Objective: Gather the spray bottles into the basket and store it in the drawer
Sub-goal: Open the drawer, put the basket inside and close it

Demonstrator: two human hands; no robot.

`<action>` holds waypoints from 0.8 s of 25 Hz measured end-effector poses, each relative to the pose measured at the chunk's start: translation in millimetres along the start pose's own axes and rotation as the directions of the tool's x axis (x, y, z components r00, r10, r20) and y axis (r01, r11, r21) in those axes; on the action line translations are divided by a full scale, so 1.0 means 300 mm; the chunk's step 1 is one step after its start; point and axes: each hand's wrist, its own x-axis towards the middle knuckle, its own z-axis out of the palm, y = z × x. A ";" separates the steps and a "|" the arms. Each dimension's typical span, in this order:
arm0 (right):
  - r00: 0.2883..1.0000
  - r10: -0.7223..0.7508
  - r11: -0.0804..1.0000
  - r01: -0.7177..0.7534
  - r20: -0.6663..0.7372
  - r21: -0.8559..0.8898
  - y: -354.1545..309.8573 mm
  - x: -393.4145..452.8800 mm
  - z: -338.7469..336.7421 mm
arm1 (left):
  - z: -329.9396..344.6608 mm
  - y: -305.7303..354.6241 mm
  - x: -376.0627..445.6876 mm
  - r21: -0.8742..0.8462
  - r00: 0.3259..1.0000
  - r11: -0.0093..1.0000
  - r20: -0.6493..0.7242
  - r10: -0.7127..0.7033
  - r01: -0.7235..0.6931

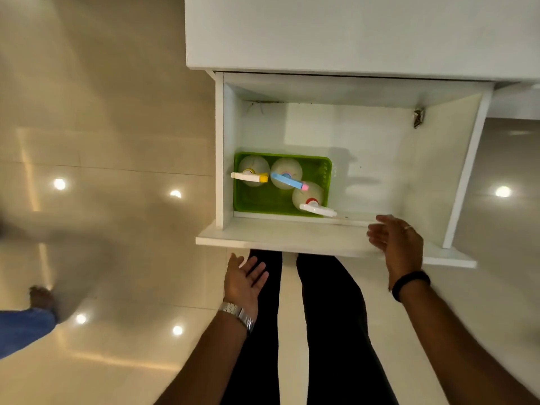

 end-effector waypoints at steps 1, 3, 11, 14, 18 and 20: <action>0.998 0.029 0.999 -0.028 -0.059 0.022 0.006 -0.063 -0.006 | 0.012 -0.002 0.000 -0.039 0.999 0.999 0.027 -0.027 0.028; 0.965 0.192 0.981 -0.181 -0.178 0.072 0.038 -0.163 0.003 | 0.044 -0.005 0.000 -0.108 0.992 0.991 0.102 -0.070 0.082; 0.772 0.610 0.349 -0.465 0.179 0.814 0.016 -0.164 0.127 | 0.167 0.023 -0.010 -0.368 0.984 0.915 0.132 -0.122 0.163; 0.728 0.676 0.326 -0.433 0.113 0.840 -0.068 -0.100 0.130 | 0.189 0.050 -0.012 -0.379 0.979 0.905 0.137 -0.149 0.191; 0.753 0.650 0.360 -0.429 0.107 0.829 -0.106 -0.108 0.145 | 0.240 0.108 -0.005 -0.319 0.981 0.930 0.121 -0.154 0.185; 0.769 0.628 0.350 -0.419 0.122 0.838 -0.135 -0.108 0.152 | 0.265 0.138 -0.007 -0.291 0.979 0.939 0.140 -0.149 0.185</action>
